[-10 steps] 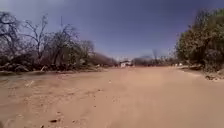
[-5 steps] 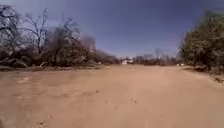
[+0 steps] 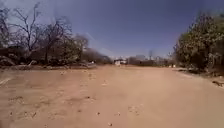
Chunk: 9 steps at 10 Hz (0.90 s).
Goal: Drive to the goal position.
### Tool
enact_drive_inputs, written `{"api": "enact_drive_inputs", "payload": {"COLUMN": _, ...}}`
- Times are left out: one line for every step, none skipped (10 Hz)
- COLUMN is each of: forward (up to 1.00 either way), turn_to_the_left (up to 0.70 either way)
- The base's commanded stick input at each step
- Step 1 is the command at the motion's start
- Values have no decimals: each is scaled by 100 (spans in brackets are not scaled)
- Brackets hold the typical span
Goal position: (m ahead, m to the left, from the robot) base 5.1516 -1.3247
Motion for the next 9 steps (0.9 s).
{"api": "enact_drive_inputs", "payload": {"forward": 85, "turn_to_the_left": -17}}
{"api": "enact_drive_inputs", "payload": {"forward": 85, "turn_to_the_left": -2}}
{"api": "enact_drive_inputs", "payload": {"forward": 85, "turn_to_the_left": 0}}
{"api": "enact_drive_inputs", "payload": {"forward": 85, "turn_to_the_left": 0}}
{"api": "enact_drive_inputs", "payload": {"forward": 85, "turn_to_the_left": -10}}
{"api": "enact_drive_inputs", "payload": {"forward": 85, "turn_to_the_left": -21}}
{"api": "enact_drive_inputs", "payload": {"forward": 85, "turn_to_the_left": -19}}
{"api": "enact_drive_inputs", "payload": {"forward": 85, "turn_to_the_left": -6}}
{"api": "enact_drive_inputs", "payload": {"forward": 85, "turn_to_the_left": 0}}
